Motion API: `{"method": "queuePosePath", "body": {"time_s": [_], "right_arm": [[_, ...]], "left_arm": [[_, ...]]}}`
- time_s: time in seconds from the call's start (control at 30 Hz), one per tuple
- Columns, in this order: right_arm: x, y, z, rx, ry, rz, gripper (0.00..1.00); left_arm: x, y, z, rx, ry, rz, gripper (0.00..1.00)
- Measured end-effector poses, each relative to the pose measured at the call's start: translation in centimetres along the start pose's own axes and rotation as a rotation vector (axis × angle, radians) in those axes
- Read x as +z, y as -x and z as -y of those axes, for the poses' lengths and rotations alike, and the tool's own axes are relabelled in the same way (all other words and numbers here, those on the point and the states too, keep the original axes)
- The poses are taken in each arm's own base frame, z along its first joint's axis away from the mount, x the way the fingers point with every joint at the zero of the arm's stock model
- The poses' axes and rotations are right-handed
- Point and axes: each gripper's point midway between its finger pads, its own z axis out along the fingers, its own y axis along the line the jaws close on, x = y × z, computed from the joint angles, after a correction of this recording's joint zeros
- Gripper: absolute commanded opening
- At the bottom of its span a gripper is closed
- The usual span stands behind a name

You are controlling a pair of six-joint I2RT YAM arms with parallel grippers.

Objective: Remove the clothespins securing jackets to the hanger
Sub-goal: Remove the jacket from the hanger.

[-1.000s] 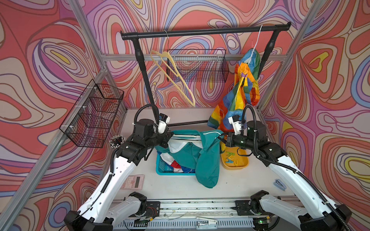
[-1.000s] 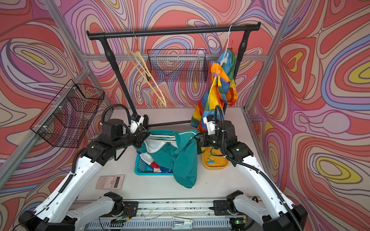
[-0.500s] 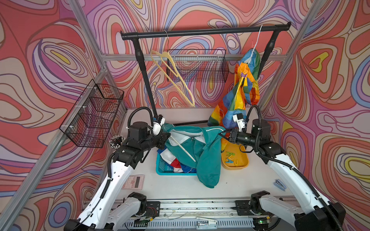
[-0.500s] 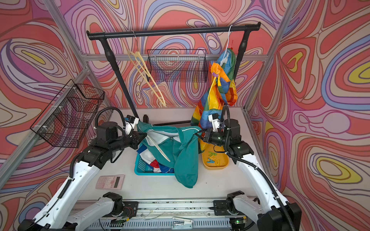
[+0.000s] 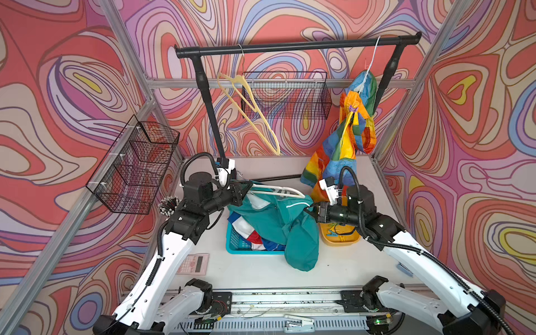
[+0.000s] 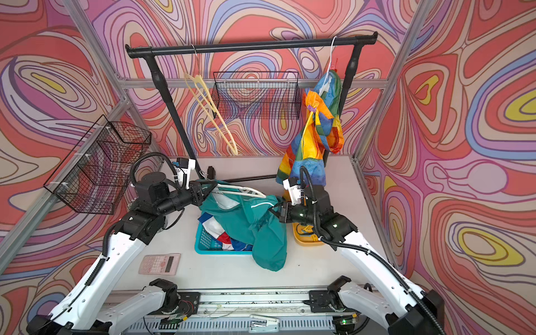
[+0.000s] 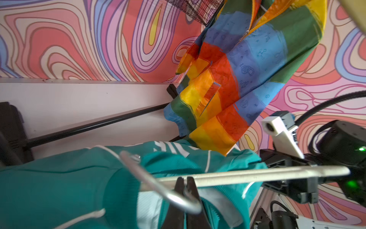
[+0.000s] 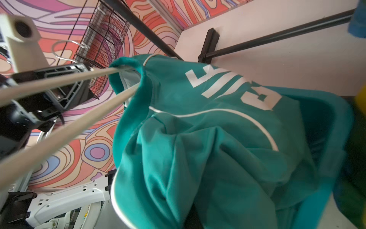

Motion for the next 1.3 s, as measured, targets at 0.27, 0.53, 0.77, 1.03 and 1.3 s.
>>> {"method": "queuePosePath", "body": {"time_s": [0.27, 0.53, 0.77, 1.03, 1.3], "right_arm": [[2.9, 1.7, 1.5, 0.001, -0.088, 0.045, 0.0], [5.2, -1.0, 1.9, -0.024, -0.096, 0.012, 0.0], [5.7, -3.7, 2.5, -0.059, -0.121, -0.041, 0.51], [0.1, 0.8, -3.0, -0.274, -0.106, 0.057, 0.74], [-7.0, 3.3, -7.2, -0.473, -0.109, 0.126, 0.72]], "left_arm": [[-0.9, 0.1, 3.1, -0.047, -0.058, 0.029, 0.0], [-2.6, -0.3, 4.2, -0.128, -0.1, 0.085, 0.0], [-0.8, -1.6, 4.7, -0.187, -0.13, 0.052, 0.0], [0.7, -2.8, 3.8, -0.156, -0.071, 0.02, 0.0], [1.9, -3.4, 2.7, -0.149, -0.023, -0.011, 0.0]]}}
